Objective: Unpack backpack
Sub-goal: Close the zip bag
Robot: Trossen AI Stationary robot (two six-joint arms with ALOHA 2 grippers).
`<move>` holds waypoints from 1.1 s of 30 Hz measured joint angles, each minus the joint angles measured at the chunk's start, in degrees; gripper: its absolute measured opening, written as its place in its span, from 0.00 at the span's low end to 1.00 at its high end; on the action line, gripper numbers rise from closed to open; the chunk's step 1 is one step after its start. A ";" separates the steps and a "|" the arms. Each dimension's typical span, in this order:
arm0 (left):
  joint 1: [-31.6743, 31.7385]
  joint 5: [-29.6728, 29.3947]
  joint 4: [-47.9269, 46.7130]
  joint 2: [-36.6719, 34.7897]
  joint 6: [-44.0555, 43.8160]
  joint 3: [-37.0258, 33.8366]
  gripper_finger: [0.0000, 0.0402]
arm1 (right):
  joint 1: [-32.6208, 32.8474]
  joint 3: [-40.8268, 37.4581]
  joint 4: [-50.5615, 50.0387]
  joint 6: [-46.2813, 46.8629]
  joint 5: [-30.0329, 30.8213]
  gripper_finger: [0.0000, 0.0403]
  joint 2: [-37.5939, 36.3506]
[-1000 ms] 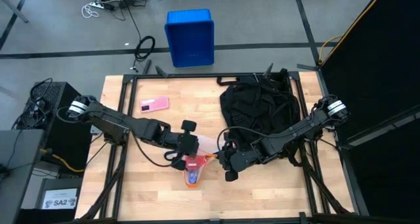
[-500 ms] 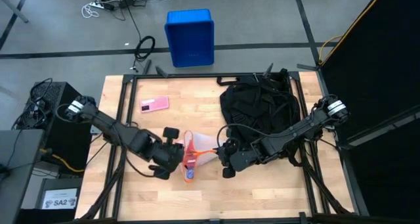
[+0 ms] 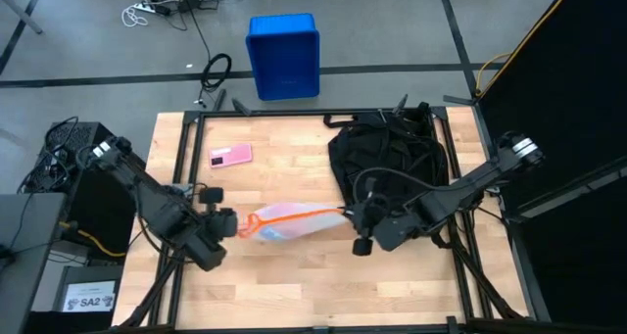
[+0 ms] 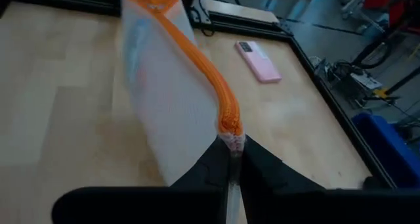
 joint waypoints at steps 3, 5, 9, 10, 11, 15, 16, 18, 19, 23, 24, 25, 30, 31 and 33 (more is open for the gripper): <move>-1.26 -1.15 -4.65 -1.70 -4.64 0.00 0.00 | 0.43 -0.02 -5.45 2.47 1.82 0.00 -2.72; -2.06 -1.31 -5.64 -2.90 -7.13 -0.02 0.00 | 0.41 -0.02 -10.57 5.85 1.89 0.00 -4.33; -3.18 -0.80 -6.40 -4.97 -9.18 -0.06 0.00 | 0.27 0.00 -20.04 13.26 2.68 0.00 -6.19; -3.48 -0.71 -6.18 -5.04 -9.90 -0.07 0.00 | 0.28 0.02 -21.67 14.86 2.67 0.00 -6.28; -3.67 -0.50 -5.99 -5.04 -10.17 -0.07 0.00 | 0.35 0.02 -23.44 16.45 2.59 0.00 -6.27; -4.40 0.16 -5.90 -4.75 -11.70 -0.07 0.00 | 0.97 0.02 -28.00 21.29 1.92 0.00 -6.24; -4.49 0.16 -5.89 -4.51 -11.75 -0.12 0.00 | 1.11 0.02 -28.74 21.72 1.11 0.00 -6.24; -4.53 0.14 -5.83 -4.08 -11.79 -0.24 0.00 | 1.13 0.02 -28.91 21.59 0.63 0.00 -6.24; -4.53 0.14 -5.62 -3.99 -11.79 -0.26 0.00 | 1.11 0.02 -29.25 21.22 0.63 0.00 -6.24; -5.70 -1.37 -3.05 -3.35 -12.40 -0.26 0.00 | 1.04 0.02 -32.12 23.42 0.50 0.00 -6.21; -6.02 -1.64 -1.78 -2.97 -11.53 -0.26 0.00 | 0.69 0.02 -32.31 24.46 0.38 0.00 -6.21; -6.26 -1.87 -0.65 -2.65 -10.67 -0.26 0.00 | 0.34 0.02 -31.90 24.88 0.20 0.00 -6.21; -6.50 -4.31 2.89 -1.05 -7.63 -0.26 0.00 | 0.05 0.02 -21.12 16.11 -3.74 0.00 -6.19; -6.50 -4.34 3.42 -0.82 -6.62 -0.26 0.00 | 0.08 0.02 -16.78 12.69 -5.07 0.01 -6.18; -6.50 -4.40 4.43 -0.51 -5.46 -0.26 0.00 | 0.09 0.02 -5.96 4.92 -9.04 0.02 -5.69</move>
